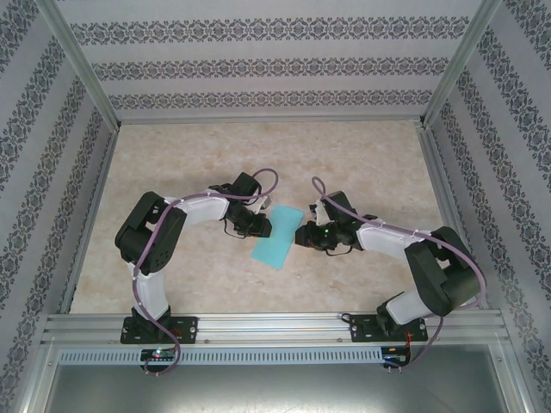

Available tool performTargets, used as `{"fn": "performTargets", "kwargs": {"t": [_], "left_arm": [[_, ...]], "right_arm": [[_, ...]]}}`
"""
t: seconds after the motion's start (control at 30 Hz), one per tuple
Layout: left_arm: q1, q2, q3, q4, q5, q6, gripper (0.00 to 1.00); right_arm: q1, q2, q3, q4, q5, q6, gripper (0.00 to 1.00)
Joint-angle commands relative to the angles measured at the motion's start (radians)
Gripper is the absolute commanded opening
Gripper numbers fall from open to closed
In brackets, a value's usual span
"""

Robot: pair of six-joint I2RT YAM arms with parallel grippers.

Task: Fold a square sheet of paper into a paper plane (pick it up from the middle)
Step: First fold in half a square sheet of paper at the center of the table.

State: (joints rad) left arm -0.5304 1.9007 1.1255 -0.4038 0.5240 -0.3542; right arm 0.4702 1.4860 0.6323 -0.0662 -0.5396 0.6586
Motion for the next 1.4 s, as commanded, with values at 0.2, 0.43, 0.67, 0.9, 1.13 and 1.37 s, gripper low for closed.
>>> {"fn": "performTargets", "kwargs": {"t": [0.2, 0.43, 0.67, 0.9, 1.13, 1.37], "left_arm": [[0.003, 0.01, -0.048, -0.132, -0.074, 0.001, 0.28], [0.002, -0.027, -0.047, -0.115, -0.035, -0.015, 0.29], [0.002, -0.044, -0.048, -0.094, -0.003, -0.029, 0.3], [0.003, -0.061, -0.05, -0.084, 0.012, -0.038, 0.31], [0.002, -0.086, -0.05, -0.086, 0.021, -0.045, 0.34], [0.003, -0.131, -0.052, -0.094, 0.013, -0.051, 0.36]], "right_arm": [[-0.058, 0.045, 0.073, 0.012, 0.029, 0.016, 0.41], [-0.069, 0.134, 0.124, 0.048, 0.024, 0.024, 0.42], [-0.071, 0.229, 0.185, 0.09, -0.027, 0.023, 0.42], [-0.066, 0.288, 0.225, 0.09, -0.054, 0.019, 0.41], [-0.053, 0.32, 0.248, 0.121, -0.094, 0.015, 0.37], [-0.05, 0.349, 0.29, 0.128, -0.129, 0.009, 0.32]]}}
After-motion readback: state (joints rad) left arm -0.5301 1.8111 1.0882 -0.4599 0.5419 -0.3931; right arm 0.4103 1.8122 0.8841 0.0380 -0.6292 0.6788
